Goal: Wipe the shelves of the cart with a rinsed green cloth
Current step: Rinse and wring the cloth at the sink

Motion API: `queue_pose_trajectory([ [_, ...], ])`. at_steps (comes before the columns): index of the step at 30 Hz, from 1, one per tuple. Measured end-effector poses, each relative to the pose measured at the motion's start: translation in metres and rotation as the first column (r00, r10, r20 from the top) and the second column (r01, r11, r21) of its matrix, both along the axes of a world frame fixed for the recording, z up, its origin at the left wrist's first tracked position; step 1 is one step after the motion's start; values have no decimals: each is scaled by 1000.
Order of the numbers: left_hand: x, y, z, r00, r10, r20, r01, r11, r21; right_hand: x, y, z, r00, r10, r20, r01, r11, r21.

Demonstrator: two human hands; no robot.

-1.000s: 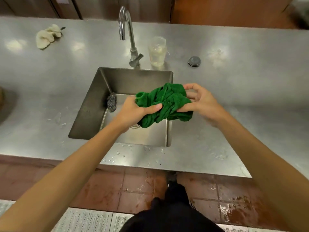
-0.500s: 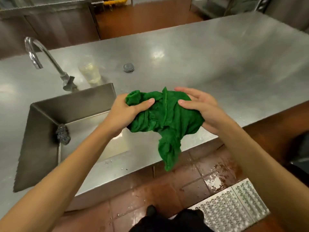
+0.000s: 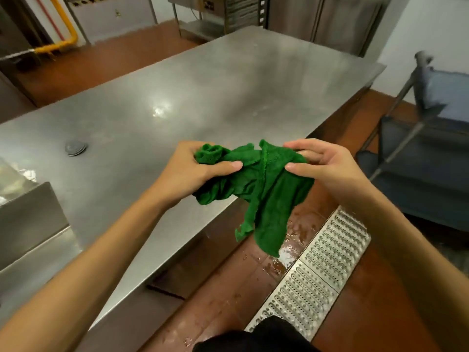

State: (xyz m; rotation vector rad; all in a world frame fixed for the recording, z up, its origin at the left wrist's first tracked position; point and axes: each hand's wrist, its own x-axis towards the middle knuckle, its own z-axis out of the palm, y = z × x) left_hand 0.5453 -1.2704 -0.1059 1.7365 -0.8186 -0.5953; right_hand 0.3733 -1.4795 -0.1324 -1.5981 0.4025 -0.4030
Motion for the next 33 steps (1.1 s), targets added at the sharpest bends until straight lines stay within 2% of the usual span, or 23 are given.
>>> queue_pose_trajectory([
  [6, -25, -112, -18, 982, -63, 179, 55, 997, 50, -60, -67, 10, 981, -189, 38, 191, 980, -53],
  [12, -65, -207, -40, 954, -227, 197, 210, 972, 103, -100, -114, 19, 934, -355, 36, 356, 920, -167],
  [15, -87, -251, -40, 938, -316, 141, 312, 949, 47, -115, -135, 18, 903, -429, 13, 419, 876, -240],
  [17, -102, -282, -37, 916, -402, -12, 402, 915, 38, -124, -151, 12, 882, -472, -10, 452, 851, -267],
  [19, -118, -311, -33, 875, -462, -147, 477, 873, 96, -133, -167, 4, 856, -516, -25, 489, 825, -285],
  [23, -138, -368, -43, 796, -597, -99, 604, 794, 64, -151, -204, -2, 804, -592, -44, 547, 767, -336],
  [28, -151, -442, -39, 601, -740, -301, 757, 649, -82, -175, -250, 3, 717, -693, -75, 615, 680, -398],
  [31, -159, -481, -36, 525, -749, -404, 767, 622, -158, -183, -270, 8, 633, -764, -126, 651, 614, -446],
  [33, -163, -506, -34, 514, -747, -422, 756, 627, -189, -188, -280, 6, 549, -816, -182, 671, 560, -486],
])
